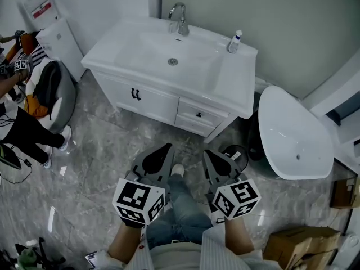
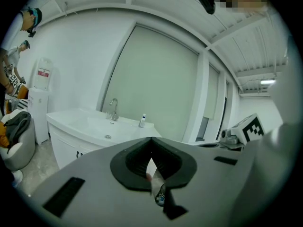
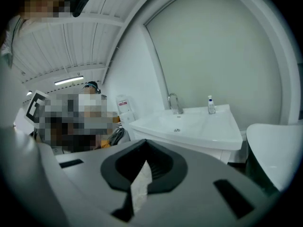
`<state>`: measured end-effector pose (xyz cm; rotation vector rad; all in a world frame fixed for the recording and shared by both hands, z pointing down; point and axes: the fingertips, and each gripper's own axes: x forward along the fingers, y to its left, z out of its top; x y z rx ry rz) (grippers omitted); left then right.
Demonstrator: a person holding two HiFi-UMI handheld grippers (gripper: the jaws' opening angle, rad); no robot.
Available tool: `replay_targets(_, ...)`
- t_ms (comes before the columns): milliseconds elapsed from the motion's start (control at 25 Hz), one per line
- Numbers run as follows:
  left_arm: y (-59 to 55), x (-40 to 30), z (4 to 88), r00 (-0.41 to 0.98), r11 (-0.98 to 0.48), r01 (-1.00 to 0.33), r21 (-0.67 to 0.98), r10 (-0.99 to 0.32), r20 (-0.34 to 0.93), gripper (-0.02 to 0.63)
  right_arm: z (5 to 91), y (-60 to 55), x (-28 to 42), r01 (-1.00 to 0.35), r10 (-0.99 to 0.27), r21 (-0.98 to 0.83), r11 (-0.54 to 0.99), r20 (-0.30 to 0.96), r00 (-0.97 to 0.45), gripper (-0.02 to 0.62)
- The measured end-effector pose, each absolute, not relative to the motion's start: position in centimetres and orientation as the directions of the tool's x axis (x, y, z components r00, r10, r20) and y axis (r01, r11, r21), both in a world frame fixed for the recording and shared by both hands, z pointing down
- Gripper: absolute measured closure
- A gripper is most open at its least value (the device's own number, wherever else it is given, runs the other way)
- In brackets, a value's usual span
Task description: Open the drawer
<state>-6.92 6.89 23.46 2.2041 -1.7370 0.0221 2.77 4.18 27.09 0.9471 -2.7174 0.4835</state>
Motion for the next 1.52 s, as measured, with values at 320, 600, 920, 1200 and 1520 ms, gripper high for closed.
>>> replay_targets(320, -1.0, -8.7, 23.0, 0.288, -0.231, -0.940, 0.251, -0.931, 0.223, 0.591, 26.5, -3.3, 0.8, -0.655, -0.578, -0.225, 0.721, 0.326, -0.748, 0.588)
replay_targets(600, -7.6, -8.9, 22.1, 0.323, -0.272, -0.934, 0.233, -0.920, 0.221, 0.591, 25.7, -9.6, 0.6, -0.679, -0.605, -0.222, 0.700, 0.320, -0.729, 0.588)
replay_targets(920, -12.5, -8.4, 22.3, 0.365, -0.317, -0.923, 0.218, -0.902, 0.230, 0.591, 25.6, -13.6, 1.3, -0.712, -0.641, -0.221, 0.666, 0.319, -0.698, 0.588)
replay_targets(1200, -14.6, -6.6, 24.3, 0.420, -0.367, -0.902, 0.226, -0.866, 0.271, 0.591, 27.0, -14.9, 2.8, -0.745, -0.662, -0.227, 0.627, 0.349, -0.663, 0.588)
replay_targets(1520, -16.8, -6.4, 26.4, 0.469, -0.416, -0.882, 0.219, -0.820, 0.329, 0.591, 28.7, -16.2, 2.4, -0.769, -0.673, -0.245, 0.590, 0.377, -0.636, 0.588)
